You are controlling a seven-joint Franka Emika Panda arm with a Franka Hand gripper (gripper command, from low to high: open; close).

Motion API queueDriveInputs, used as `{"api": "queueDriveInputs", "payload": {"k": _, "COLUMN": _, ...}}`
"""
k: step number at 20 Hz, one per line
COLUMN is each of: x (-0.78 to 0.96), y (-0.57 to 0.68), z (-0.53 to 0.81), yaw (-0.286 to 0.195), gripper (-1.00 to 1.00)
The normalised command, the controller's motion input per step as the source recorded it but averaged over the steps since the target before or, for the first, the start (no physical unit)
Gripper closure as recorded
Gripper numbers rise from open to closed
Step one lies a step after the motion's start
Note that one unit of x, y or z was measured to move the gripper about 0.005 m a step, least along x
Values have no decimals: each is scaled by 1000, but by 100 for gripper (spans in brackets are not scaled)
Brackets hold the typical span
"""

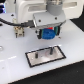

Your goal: Insert the blue gear onto the right peg, followed by the red gear

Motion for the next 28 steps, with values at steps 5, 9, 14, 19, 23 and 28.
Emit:
{"api": "queueDriveInputs", "payload": {"k": 5, "x": 660, "y": 14, "z": 391, "yaw": 0, "gripper": 100}}
{"api": "queueDriveInputs", "payload": {"k": 9, "x": 665, "y": 5, "z": 245, "yaw": 0, "gripper": 100}}
{"api": "queueDriveInputs", "payload": {"k": 14, "x": 605, "y": -53, "z": 75, "yaw": 0, "gripper": 100}}
{"api": "queueDriveInputs", "payload": {"k": 19, "x": 454, "y": -63, "z": 4, "yaw": 0, "gripper": 100}}
{"api": "queueDriveInputs", "payload": {"k": 23, "x": 389, "y": -65, "z": -30, "yaw": 0, "gripper": 100}}
{"api": "queueDriveInputs", "payload": {"k": 28, "x": 215, "y": -102, "z": -124, "yaw": 0, "gripper": 100}}
